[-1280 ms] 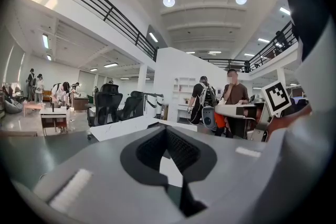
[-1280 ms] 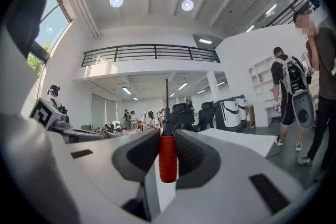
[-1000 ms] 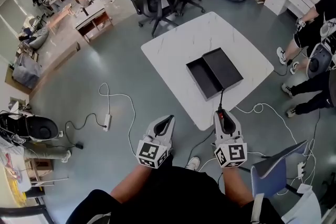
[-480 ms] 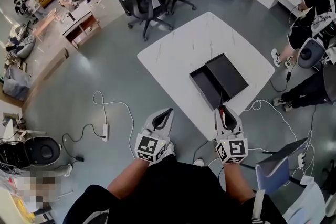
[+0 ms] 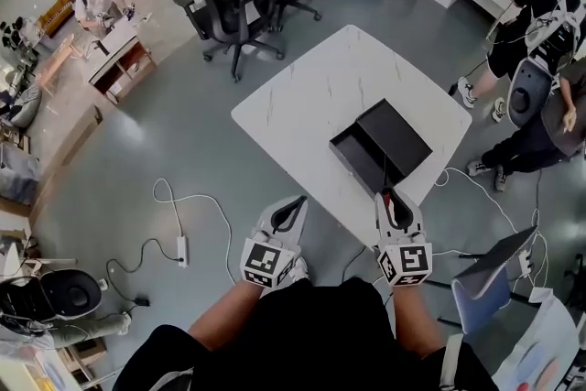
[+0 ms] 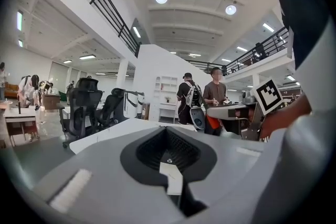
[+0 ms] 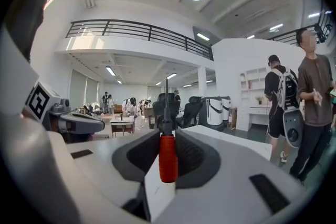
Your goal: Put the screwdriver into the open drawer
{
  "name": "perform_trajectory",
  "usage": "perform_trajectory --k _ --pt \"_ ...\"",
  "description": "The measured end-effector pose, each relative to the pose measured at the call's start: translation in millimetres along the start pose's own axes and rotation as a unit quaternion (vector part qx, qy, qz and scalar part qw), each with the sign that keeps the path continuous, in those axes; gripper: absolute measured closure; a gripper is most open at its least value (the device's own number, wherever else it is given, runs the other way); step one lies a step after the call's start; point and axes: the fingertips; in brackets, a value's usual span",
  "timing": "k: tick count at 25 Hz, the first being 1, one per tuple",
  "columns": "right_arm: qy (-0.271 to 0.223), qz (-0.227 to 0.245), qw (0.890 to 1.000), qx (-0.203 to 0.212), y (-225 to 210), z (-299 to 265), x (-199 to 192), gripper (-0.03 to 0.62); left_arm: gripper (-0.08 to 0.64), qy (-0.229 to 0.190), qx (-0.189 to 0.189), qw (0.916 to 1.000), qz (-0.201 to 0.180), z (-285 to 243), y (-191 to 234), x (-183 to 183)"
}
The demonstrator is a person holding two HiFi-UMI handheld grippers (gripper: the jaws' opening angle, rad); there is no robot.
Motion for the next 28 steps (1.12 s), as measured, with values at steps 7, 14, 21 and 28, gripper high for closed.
perform_trajectory --k 7,14,21,28 --pt "0.016 0.015 1.0 -0.013 -18.5 -7.7 -6.6 0.506 0.551 0.004 -0.015 0.9999 -0.002 -18.7 -5.6 1.0" --pt "0.061 0.024 0.998 0.009 -44.2 -23.1 -29.7 0.506 0.551 0.008 0.005 1.0 -0.001 -48.1 -18.4 2.3" --pt "0.1 0.026 0.994 0.046 -63.3 -45.2 -52.9 0.506 0.551 0.016 0.039 0.9991 0.01 -69.1 -22.6 0.5" --pt "0.19 0.024 0.98 0.057 -71.0 -79.5 -93.8 0.506 0.551 0.017 0.053 0.9984 0.013 -76.1 -15.1 1.5"
Point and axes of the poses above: the fingertips, and each gripper's own axes: z backward along the fingers, y to its left, x out of its top, and after that the axes turned 6 degrees about x, right-handed
